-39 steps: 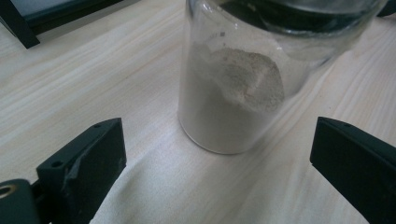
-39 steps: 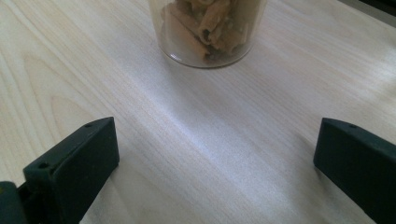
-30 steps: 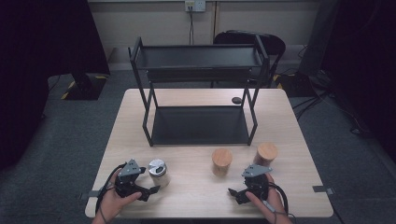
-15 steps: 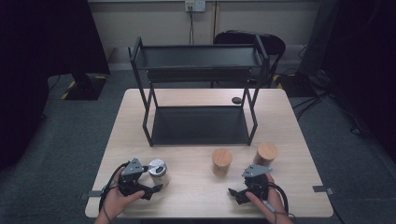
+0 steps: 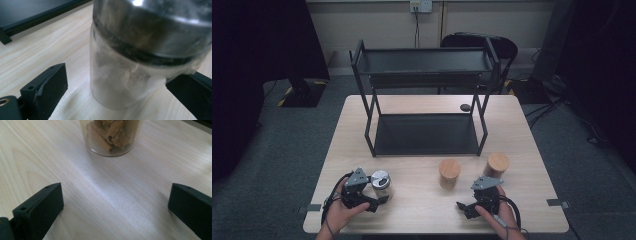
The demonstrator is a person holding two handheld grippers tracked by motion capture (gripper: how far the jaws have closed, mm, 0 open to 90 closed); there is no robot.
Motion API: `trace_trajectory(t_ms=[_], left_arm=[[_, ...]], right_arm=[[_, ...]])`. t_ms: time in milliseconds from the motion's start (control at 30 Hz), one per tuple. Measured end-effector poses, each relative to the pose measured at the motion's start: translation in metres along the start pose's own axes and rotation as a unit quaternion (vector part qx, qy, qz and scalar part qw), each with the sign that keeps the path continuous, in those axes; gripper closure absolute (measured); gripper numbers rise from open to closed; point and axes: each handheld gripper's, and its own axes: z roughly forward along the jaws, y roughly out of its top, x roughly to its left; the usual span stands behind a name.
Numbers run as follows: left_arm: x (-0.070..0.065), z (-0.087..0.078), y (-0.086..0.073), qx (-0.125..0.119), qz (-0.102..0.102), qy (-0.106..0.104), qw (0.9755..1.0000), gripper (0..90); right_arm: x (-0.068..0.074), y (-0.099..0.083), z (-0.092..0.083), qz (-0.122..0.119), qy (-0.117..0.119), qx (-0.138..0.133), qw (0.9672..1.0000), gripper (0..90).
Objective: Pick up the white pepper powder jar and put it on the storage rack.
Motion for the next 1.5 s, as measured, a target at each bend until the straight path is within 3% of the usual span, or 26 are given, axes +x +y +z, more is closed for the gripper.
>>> trace_trajectory(t_ms=[233,833,1267,1500], left_arm=[[-0.003,0.004,0.002,0.001,0.002,-0.001,1.0,4.5],[-0.009,0.012,0.008,-0.004,0.011,0.002,0.9999,17.6],[-0.009,0.012,0.008,-0.014,0.014,0.014,0.9997,28.0],[-0.011,0.012,0.008,-0.016,0.02,0.023,0.9994,29.1]], right_arm=[[0.0,0.0,0.0,0.0,0.0,0.0,1.0,0.0],[0.0,0.0,0.0,0.0,0.0,0.0,1.0,0.0],[0.0,0.0,0.0,0.0,0.0,0.0,1.0,0.0],[0.0,0.0,0.0,0.0,0.0,0.0,1.0,0.0]])
